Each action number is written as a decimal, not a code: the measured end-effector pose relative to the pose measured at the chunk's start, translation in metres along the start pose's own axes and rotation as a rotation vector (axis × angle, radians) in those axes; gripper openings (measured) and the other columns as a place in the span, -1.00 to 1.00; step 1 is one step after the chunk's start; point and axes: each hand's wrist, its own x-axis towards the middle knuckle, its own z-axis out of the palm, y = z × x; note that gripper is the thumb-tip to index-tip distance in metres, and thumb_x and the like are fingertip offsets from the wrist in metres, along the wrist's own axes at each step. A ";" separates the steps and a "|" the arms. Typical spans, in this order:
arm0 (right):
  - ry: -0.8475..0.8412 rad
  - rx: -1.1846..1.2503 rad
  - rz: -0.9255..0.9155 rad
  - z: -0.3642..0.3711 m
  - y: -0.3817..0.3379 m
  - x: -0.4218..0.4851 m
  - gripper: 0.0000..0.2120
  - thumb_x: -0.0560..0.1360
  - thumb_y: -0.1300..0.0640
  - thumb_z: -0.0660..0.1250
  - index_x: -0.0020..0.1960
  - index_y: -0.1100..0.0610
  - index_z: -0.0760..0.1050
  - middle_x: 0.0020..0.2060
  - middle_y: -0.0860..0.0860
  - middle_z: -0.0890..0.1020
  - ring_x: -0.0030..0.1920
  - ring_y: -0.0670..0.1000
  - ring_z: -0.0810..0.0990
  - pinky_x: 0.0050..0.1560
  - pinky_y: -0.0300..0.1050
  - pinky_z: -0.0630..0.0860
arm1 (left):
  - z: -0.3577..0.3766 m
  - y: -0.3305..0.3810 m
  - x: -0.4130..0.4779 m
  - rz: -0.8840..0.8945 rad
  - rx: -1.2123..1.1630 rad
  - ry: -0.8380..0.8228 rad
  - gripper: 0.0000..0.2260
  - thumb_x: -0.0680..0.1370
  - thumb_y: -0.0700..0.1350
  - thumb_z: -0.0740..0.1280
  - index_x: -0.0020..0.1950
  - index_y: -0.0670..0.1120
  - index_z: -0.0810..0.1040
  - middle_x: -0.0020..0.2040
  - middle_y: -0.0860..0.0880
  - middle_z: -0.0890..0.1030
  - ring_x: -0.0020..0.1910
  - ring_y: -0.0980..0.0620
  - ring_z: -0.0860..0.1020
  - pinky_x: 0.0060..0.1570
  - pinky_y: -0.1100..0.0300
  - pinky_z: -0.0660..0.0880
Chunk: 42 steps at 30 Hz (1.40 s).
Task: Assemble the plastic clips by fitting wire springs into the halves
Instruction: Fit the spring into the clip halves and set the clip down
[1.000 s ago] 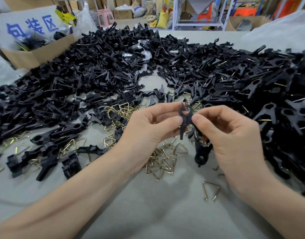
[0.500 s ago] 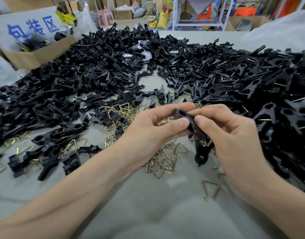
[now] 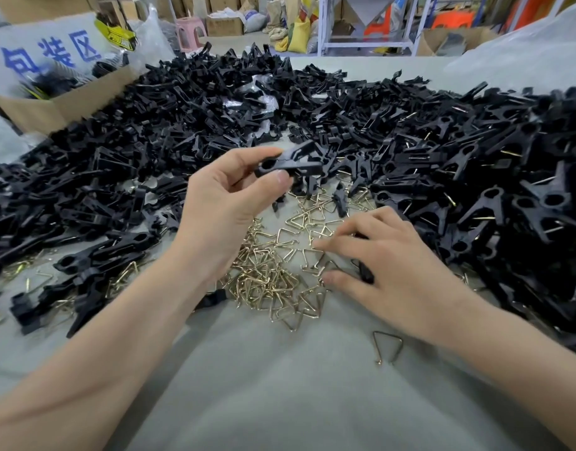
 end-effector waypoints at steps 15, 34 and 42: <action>0.035 -0.064 -0.019 -0.008 -0.008 0.002 -0.94 0.51 0.04 0.31 -0.06 0.00 0.55 0.00 -0.13 0.48 0.12 -0.02 0.33 0.16 -0.04 0.32 | 0.013 -0.002 -0.010 0.006 0.118 -0.096 -0.72 0.27 -0.01 0.54 -0.03 0.08 0.69 -0.07 -0.39 0.57 -0.06 -0.14 0.52 0.22 -0.30 0.43; 0.440 1.236 0.289 -0.009 0.011 0.007 -0.87 0.32 0.31 0.46 -0.15 0.16 0.63 -0.33 0.13 0.68 -0.36 -0.01 0.63 -0.32 -0.31 0.53 | 0.014 -0.010 -0.012 0.002 0.371 -0.199 -0.73 0.38 -0.31 0.51 -0.08 0.03 0.61 -0.14 0.19 0.69 -0.19 0.26 0.59 -0.14 0.48 0.45; 0.373 1.402 0.407 -0.011 0.009 0.007 -0.93 0.22 0.17 0.42 -0.31 0.13 0.64 -0.36 0.10 0.67 -0.46 -0.04 0.57 -0.45 -0.29 0.51 | 0.019 -0.012 -0.015 -0.015 0.277 -0.271 -0.76 0.35 -0.32 0.51 -0.08 -0.06 0.60 -0.15 0.12 0.70 -0.27 0.26 0.59 -0.21 0.43 0.49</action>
